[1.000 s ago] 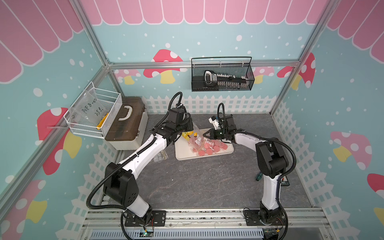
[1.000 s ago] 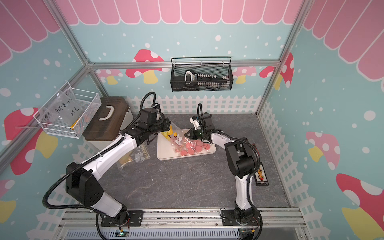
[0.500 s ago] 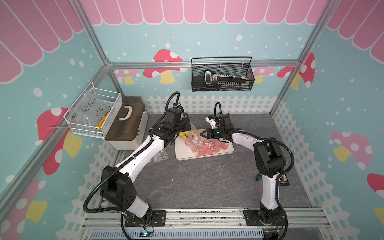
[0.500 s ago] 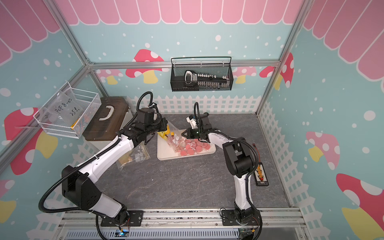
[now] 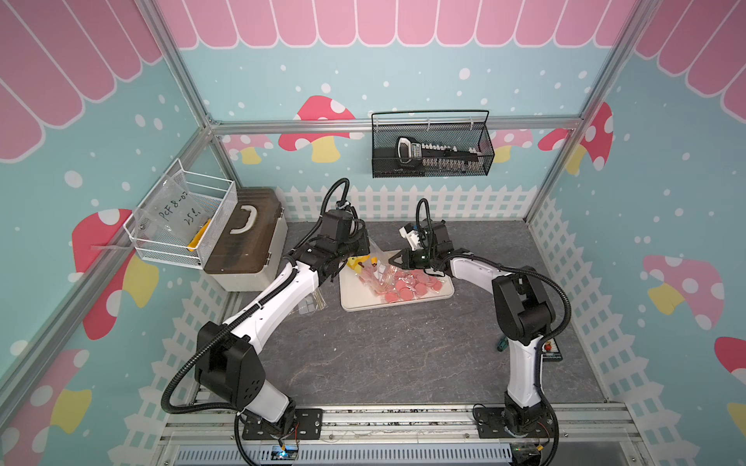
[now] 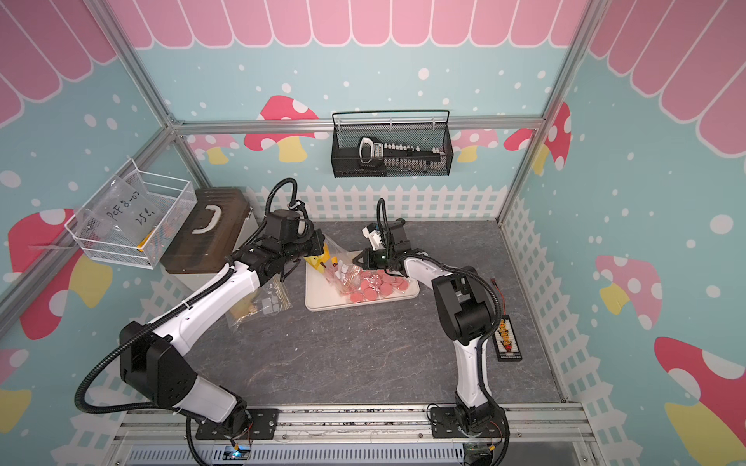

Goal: Pour cookies out of the ziploc bag
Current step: 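Pour the cookies out of the ziploc bag onto the tray.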

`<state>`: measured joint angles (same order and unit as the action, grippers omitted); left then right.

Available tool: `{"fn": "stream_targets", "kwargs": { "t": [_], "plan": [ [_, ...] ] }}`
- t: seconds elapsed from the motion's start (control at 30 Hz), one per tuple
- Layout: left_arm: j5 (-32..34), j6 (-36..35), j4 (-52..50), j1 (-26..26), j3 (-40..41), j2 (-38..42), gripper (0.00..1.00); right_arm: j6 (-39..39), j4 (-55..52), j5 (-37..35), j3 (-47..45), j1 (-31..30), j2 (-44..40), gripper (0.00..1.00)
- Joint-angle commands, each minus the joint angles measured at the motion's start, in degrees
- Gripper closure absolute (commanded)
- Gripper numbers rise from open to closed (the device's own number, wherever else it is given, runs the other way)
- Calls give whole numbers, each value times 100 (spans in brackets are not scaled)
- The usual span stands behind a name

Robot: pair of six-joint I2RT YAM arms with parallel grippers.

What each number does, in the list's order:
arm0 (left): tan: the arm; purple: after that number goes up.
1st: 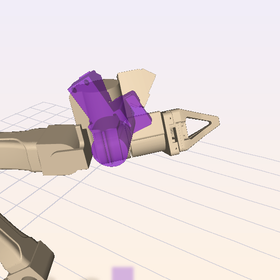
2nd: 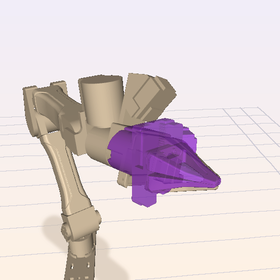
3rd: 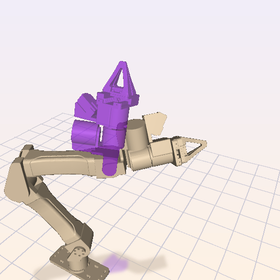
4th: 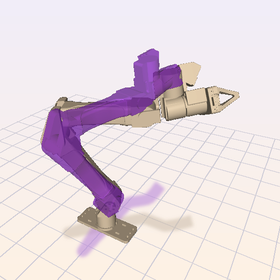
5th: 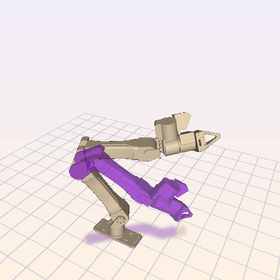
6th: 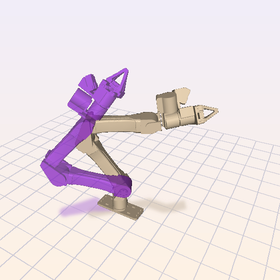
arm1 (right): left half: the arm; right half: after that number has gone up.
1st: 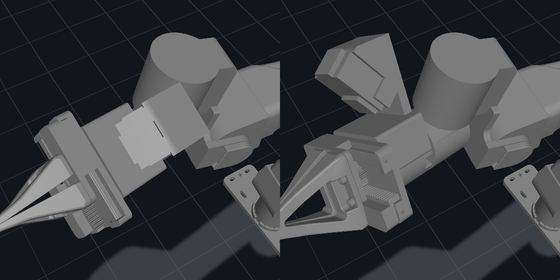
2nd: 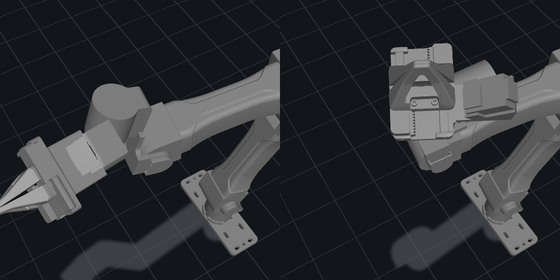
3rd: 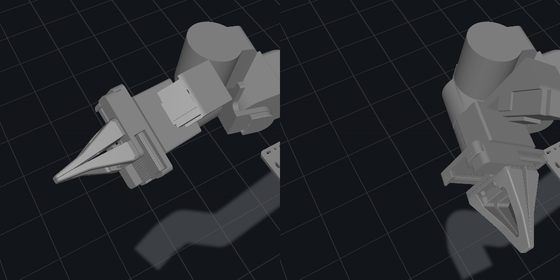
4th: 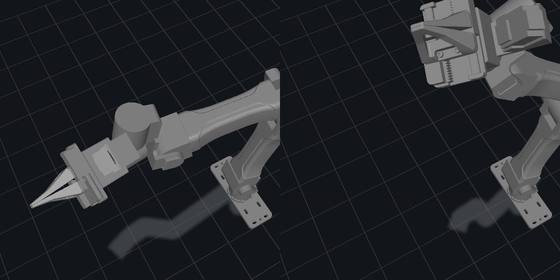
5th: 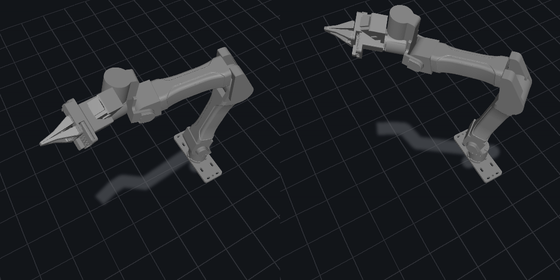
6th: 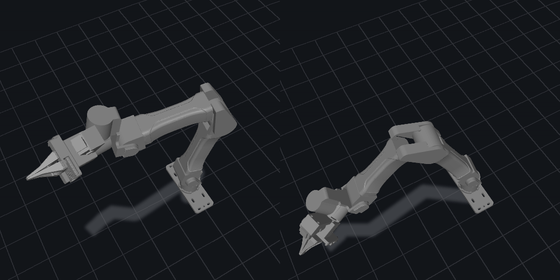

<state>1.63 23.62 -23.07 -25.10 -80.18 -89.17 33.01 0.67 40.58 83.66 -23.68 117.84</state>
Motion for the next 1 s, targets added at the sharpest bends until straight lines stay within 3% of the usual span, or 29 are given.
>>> {"fn": "stream_targets", "kwargs": {
  "t": [0.0,0.97],
  "plan": [
    [223,-216,-180,14,-172,160,100,33,-58,10,230,-14,151,100],
    [114,-196,-216,-3,-338,297,100,223,264,280,342,-75,427,100]
  ]
}}
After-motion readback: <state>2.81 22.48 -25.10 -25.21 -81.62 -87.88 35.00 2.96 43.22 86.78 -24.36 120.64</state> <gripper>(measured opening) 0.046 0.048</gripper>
